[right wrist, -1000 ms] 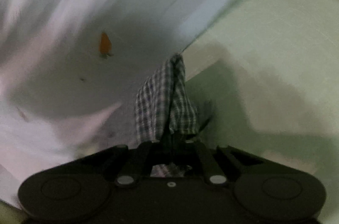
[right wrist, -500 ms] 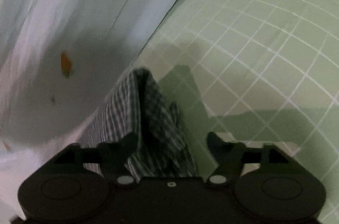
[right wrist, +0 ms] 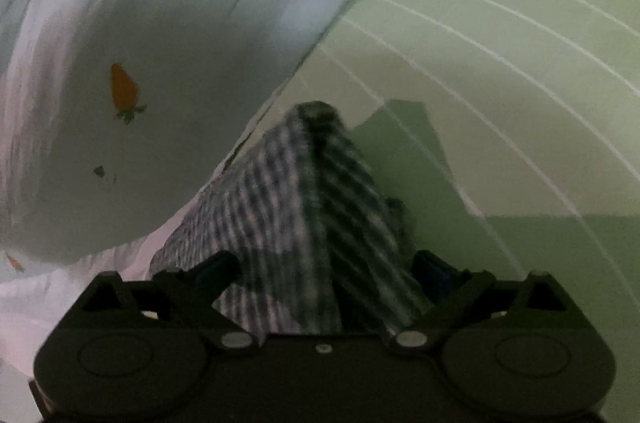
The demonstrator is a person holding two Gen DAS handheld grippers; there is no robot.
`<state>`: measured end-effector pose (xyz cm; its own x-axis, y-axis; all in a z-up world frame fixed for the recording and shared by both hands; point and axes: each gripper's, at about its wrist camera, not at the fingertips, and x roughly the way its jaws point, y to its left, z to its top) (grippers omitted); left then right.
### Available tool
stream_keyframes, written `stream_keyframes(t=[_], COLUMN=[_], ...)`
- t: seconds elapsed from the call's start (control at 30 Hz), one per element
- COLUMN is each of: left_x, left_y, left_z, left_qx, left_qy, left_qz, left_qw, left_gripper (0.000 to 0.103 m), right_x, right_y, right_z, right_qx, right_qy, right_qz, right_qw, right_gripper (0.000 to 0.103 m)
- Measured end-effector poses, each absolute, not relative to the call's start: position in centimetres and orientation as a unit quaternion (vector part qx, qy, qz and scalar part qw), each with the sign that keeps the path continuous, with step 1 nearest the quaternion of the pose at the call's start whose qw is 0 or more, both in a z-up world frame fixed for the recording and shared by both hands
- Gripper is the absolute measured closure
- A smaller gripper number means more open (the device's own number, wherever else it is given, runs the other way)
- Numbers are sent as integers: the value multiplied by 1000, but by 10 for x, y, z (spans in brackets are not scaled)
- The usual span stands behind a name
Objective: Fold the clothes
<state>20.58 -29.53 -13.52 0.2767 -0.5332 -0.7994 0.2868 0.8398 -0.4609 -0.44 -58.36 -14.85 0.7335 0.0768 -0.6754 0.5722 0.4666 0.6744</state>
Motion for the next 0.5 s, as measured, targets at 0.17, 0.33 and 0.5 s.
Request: stream_keyframes(t=[0.17, 0.33, 0.5], left_x=[213, 202, 174], left_y=[-305, -314, -309], left_z=[-140, -139, -124], left_qx=[-140, -173, -183], left_qy=[536, 527, 523], left_qz=[-289, -310, -334], left_qw=[781, 772, 762], left_gripper=[35, 64, 80], right_x=[28, 49, 32], right_y=[-576, -559, -542], right_z=[-150, -158, -157], right_qx=[453, 467, 495], right_qy=[352, 379, 374], right_qz=[-139, -60, -69], right_qw=[807, 797, 781], right_gripper=[3, 40, 73])
